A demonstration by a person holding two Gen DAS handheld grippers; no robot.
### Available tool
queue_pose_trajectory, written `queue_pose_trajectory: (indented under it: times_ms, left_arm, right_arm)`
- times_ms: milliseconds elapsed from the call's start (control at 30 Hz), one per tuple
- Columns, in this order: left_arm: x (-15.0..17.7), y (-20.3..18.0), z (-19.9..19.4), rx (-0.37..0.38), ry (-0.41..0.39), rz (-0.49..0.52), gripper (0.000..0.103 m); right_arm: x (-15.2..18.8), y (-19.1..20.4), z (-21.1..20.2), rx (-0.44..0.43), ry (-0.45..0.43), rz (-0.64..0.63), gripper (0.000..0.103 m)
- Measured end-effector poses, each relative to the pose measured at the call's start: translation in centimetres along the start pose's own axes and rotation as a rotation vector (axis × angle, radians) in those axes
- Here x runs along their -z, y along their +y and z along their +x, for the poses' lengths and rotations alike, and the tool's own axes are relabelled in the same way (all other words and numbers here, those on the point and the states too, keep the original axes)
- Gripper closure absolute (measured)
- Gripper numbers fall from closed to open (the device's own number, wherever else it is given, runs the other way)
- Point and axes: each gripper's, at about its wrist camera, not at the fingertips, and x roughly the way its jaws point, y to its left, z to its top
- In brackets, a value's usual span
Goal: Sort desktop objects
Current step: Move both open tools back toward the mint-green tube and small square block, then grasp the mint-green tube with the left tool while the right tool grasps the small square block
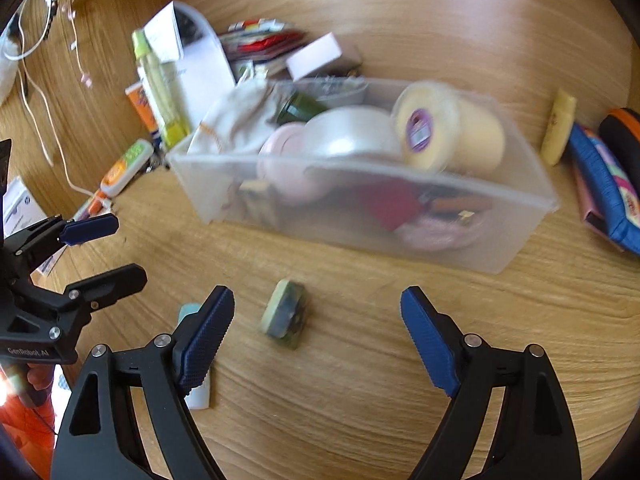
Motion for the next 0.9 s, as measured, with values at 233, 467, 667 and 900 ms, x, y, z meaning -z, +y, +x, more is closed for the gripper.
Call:
queue_pose_trajectory:
  times_ms: [233, 467, 667, 900]
  left_arm:
    - [1.9, -0.8, 0.4, 0.039, 0.059, 0.051, 0.019]
    - [3.0, -2.2, 0.4, 0.085, 0.096, 0.110, 0.019]
    - [3.4, -3.2, 0.5, 0.126, 0.112, 0.125, 0.019]
    - [3.4, -5.0, 1.2, 0.126, 0.123, 0.182, 0.017]
  right_arm:
    - [0.4, 1.6, 1.0, 0.009, 0.034, -0.030, 0.022]
    - [0.2, 1.8, 1.8, 0.012, 0.057, -0.016, 0.051]
    - [0.2, 1.8, 1.7, 0.007, 0.051, -0.027, 0.076]
    - [0.1, 1.2, 0.4, -0.035, 0.009, -0.009, 0.088]
